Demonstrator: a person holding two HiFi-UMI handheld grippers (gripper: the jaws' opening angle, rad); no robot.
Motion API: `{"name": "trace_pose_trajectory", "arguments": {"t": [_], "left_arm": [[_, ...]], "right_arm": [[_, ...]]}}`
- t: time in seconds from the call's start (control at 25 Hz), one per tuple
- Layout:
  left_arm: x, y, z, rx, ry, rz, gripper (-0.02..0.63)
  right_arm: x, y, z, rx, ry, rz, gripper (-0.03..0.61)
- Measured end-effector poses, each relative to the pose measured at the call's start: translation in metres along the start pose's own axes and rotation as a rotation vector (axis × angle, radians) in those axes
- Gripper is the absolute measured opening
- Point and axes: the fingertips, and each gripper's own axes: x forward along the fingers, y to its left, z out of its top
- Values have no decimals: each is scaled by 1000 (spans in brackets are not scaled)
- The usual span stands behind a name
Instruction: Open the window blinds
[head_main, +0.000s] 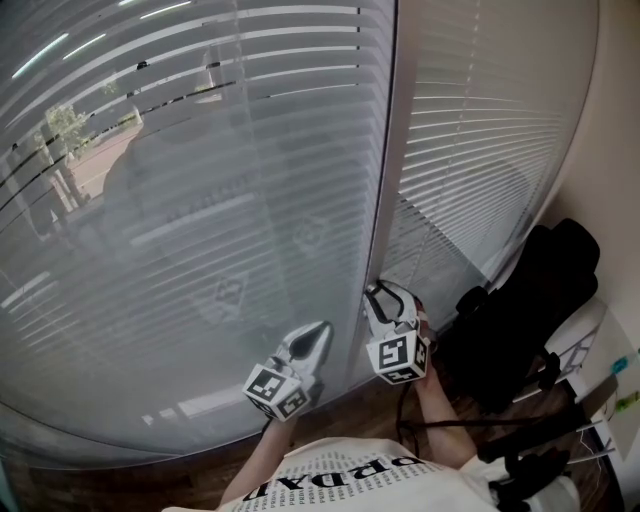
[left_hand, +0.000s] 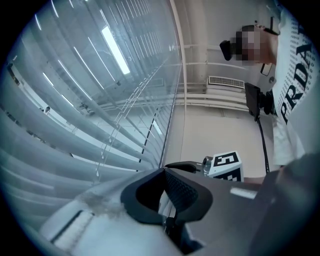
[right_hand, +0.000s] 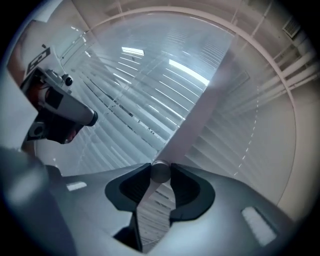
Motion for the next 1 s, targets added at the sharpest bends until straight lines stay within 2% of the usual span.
{"name": "trace_pose_trajectory", "arguments": {"t": [0.16,0.4,1.0], "left_arm": [[-2,1,2,3,0,4,-3],[-2,2,3,10,1,1,-2],[1,-2,0,8,11,-17,-2]], "right_arm": [[-2,0,1,31,-14,-2,133],[-3,-2,1,155,-31,-2,133],[-4,-9,-5,648,-108,25,132]]}}
